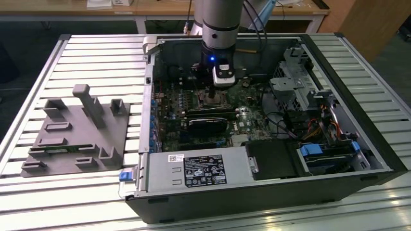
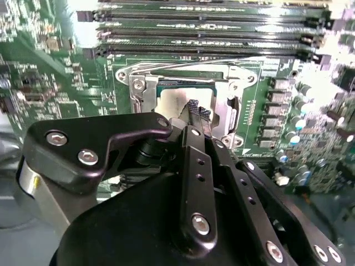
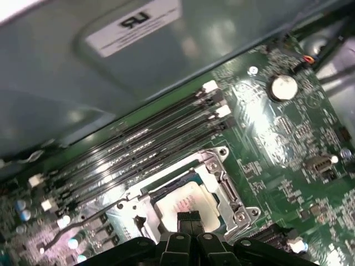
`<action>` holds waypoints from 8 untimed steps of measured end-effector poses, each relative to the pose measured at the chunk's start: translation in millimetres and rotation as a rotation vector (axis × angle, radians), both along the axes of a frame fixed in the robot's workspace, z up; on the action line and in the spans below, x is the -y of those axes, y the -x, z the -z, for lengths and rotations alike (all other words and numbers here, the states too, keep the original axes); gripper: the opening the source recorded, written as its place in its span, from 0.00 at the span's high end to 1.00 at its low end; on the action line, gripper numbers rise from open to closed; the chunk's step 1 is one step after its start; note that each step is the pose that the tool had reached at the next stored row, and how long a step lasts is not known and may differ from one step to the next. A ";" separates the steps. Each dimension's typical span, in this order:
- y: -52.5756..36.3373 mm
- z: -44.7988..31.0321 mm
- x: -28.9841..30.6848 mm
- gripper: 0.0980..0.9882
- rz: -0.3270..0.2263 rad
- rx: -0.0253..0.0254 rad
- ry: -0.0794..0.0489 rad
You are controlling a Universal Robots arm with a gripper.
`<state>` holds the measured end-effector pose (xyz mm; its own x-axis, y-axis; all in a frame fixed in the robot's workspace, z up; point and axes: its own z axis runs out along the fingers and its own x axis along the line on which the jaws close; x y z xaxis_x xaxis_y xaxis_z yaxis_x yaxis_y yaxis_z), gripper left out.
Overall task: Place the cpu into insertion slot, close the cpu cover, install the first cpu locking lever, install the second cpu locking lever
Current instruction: 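Close the cpu cover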
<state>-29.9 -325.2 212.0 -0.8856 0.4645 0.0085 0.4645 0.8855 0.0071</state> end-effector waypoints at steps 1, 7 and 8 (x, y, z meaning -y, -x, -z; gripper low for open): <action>0.0 0.0 0.0 0.99 -0.018 0.0000 0.000; 0.0 0.2 0.0 0.99 -0.118 0.0000 0.000; 0.0 0.3 0.0 0.99 -0.135 0.0001 0.000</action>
